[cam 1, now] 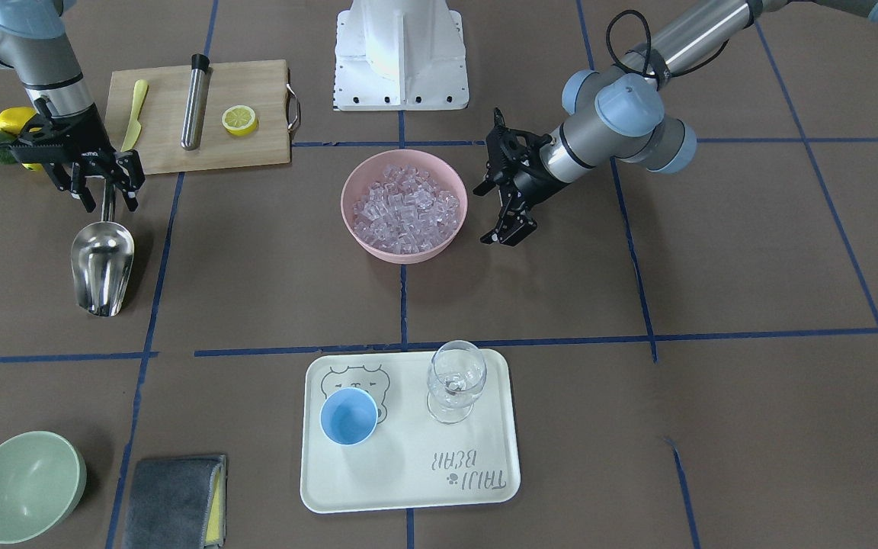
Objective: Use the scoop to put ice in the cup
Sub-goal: 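Grasp the metal scoop handle with the right gripper while the left holds the bowl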
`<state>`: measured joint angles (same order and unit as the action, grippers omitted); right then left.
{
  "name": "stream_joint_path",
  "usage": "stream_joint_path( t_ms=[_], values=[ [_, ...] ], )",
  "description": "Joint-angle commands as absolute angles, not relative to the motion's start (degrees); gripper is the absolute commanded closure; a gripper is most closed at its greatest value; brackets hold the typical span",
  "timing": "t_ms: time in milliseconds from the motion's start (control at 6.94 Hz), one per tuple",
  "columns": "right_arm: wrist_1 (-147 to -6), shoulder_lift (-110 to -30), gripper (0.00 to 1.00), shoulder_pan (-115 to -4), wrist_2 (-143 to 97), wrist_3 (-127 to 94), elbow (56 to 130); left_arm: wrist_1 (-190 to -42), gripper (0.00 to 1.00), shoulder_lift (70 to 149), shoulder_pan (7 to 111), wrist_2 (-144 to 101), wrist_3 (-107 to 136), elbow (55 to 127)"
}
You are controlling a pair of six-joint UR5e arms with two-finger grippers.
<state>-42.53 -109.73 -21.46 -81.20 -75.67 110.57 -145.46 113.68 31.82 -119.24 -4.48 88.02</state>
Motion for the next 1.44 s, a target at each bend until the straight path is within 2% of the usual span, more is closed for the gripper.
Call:
stream_joint_path(
  t_ms=[0, 432, 864, 1297],
  values=[
    [-42.36, -110.21, 1.00, -21.53, -80.34, -75.33, 111.35, -145.46, 0.00, 113.73, 31.82, -119.27, -4.48, 88.15],
    [-42.71, -113.88, 1.00, -21.88, -81.03, -74.80, 118.01, -145.46, 0.00, 113.91, 31.82, -119.27, -4.48, 88.33],
    [-42.89, -114.96, 1.00, -22.15, -81.56, -50.13, 122.86, -145.46, 0.00, 113.73, 31.90, -119.27, -4.48, 88.24],
    [-43.15, -112.51, 1.00, -26.62, -91.65, -38.99, 126.21, -145.55, 0.00, 114.08, 31.29, -119.18, -4.57, 87.89]
  ],
)
